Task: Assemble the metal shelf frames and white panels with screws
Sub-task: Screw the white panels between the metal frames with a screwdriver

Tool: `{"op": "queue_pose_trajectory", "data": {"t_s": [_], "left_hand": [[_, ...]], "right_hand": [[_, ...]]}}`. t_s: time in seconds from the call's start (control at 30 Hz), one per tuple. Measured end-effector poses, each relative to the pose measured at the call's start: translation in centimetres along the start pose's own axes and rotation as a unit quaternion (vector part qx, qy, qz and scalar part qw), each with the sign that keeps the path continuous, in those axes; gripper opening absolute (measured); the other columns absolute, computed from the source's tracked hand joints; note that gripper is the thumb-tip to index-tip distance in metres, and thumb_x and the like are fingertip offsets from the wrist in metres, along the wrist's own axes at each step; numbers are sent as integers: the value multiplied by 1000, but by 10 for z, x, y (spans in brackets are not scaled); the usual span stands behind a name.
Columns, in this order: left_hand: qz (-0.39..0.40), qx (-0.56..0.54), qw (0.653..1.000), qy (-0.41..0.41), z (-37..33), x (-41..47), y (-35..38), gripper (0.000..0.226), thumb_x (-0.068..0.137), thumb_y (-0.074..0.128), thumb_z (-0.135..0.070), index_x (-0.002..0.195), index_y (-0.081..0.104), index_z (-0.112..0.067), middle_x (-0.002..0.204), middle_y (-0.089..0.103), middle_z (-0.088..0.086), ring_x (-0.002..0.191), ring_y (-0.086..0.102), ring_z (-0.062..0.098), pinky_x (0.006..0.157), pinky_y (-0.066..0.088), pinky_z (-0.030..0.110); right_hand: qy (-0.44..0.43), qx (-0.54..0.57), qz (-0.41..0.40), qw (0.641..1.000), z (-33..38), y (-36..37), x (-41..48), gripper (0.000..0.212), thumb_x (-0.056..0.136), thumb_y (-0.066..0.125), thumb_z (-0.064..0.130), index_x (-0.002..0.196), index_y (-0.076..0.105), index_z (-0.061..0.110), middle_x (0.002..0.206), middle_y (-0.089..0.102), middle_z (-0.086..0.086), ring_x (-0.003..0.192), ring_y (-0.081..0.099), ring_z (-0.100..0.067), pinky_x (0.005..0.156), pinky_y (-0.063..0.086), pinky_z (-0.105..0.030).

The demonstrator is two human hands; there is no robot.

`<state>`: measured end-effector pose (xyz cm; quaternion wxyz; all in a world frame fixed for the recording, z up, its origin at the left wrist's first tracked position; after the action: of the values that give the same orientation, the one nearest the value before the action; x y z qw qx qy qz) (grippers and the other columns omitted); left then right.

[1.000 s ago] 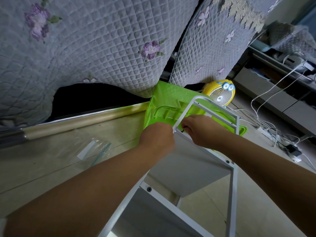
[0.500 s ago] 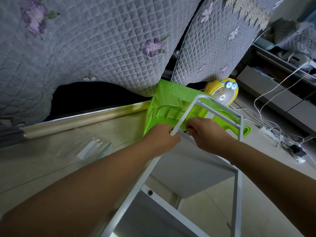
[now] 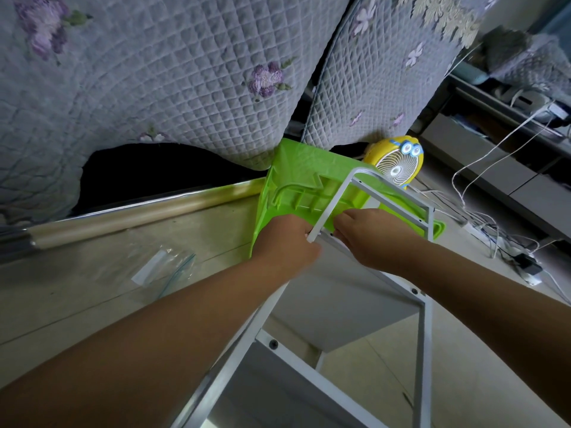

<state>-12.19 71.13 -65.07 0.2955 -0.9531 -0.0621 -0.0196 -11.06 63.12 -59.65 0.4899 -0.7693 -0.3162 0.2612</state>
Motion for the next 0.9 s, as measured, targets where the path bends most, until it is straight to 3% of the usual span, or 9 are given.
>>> {"op": "queue_pose_trajectory", "data": {"t_s": [0.03,0.13,0.23,0.47,0.67,0.8,0.9], "left_hand": [[0,1,1000,2,0,0,0,22,79,57,-15,94,72,-10,80,68,11,79,62,28,66,49,34],[3,0,1000,9,-1,0,0,14,79,56,-14,80,70,-8,59,53,4,65,52,25,55,37,28],[1,3,1000,1,1,0,0,26,78,56,-11,54,46,-11,49,33,1,56,35,22,49,24,28],[-2,11,1000,7,-2,0,-1,45,76,55,-7,48,20,-14,49,20,1,48,20,18,46,12,28],[-6,6,1000,26,-2,0,-4,47,76,56,-4,50,17,-14,50,17,2,49,17,17,48,10,29],[-10,-8,1000,29,2,-1,-7,47,76,56,-4,47,20,-15,48,20,0,49,19,16,48,12,29],[-6,-35,999,19,6,-2,-5,30,76,56,-11,48,46,-8,47,30,1,51,30,18,50,23,28]], "right_hand": [[-10,-5,-6,1000,3,-2,-1,16,94,46,14,99,54,1,92,59,-16,82,61,-34,59,26,-28],[7,-36,38,999,4,2,3,20,97,38,15,112,48,6,107,55,-11,97,56,-30,63,27,-27],[10,-41,71,997,3,3,11,24,95,40,12,117,49,9,112,55,-9,102,55,-28,67,32,-27],[-27,-55,110,992,5,3,18,25,91,42,5,114,51,8,108,54,-9,100,55,-26,69,32,-26],[-33,-47,112,992,8,1,22,27,90,41,2,115,50,7,107,53,-10,99,54,-27,68,34,-28],[-27,-37,76,996,10,1,23,25,95,40,14,117,51,8,109,56,-10,99,56,-30,72,40,-30],[14,-24,51,998,7,4,21,31,99,31,28,115,51,9,110,58,-9,99,58,-30,68,38,-30]]}}
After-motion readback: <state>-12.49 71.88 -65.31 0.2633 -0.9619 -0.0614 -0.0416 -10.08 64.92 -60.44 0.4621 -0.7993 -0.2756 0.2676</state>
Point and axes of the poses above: each hand's wrist, its own x-axis towards the middle knuckle, its own y-axis out of the palm, z = x × y, the point moved 8 cm from there along x, towards the middle knuckle
